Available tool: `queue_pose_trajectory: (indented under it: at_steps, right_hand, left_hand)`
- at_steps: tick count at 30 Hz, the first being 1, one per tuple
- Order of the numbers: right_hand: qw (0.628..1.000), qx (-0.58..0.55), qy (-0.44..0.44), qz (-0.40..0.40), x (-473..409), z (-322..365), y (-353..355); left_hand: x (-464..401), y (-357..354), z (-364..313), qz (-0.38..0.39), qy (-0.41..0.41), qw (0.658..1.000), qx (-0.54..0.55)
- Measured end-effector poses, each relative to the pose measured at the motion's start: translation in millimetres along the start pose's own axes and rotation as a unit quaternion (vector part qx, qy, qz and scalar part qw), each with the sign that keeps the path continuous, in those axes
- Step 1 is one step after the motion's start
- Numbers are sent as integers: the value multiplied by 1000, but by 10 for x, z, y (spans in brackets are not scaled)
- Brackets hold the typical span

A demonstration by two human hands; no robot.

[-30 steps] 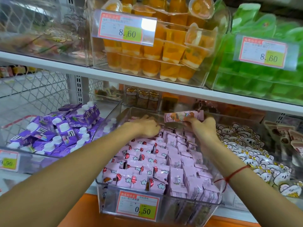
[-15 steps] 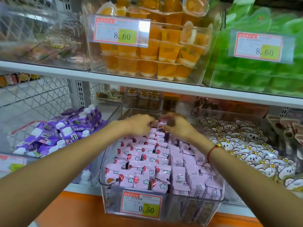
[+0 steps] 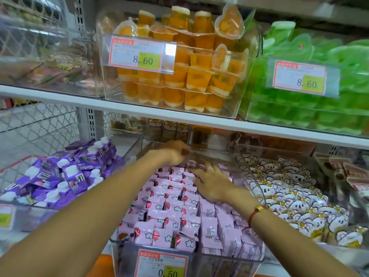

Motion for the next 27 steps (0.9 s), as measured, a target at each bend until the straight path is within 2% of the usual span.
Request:
queue_pose_trajectory:
  at_steps: [2, 6, 13, 15, 18, 21, 27]
  right_hand:
    - [1000, 6, -14, -16, 15, -8, 35]
    - [999, -15, -7, 34, -12, -11, -30]
    - [998, -27, -14, 46, -32, -23, -63]
    - [998, -34, -13, 45, -34, -19, -56]
    - [998, -43, -9, 44, -19, -15, -59]
    - [998, -54, 1, 39, -1, -33, -30]
    - [996, -70, 13, 53, -22, -29, 3]
  left_hand:
    - [-85, -45, -26, 0, 10, 1000, -20]
    - [-160, -91, -24, -6, 49, 991, -123]
    - [-138, -82, -130, -47, 55, 978, -197]
    - [-116, -66, -131, -58, 54, 977, -200]
    - [-95, -11, -86, -72, 41, 986, -142]
    - [-151, -104, -47, -13, 19, 996, -83]
    - [-244, -160, 79, 92, 27, 992, -77]
Point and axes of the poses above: each hand's wrist, its own x-axis away from the middle knuckle, its own y-axis out of the back of the hand, z = x × y, the point moved 7 cm from there along -x, towards the middle knuckle, and after that the axes turned 15 degrees about z, right-handed, at the moved point
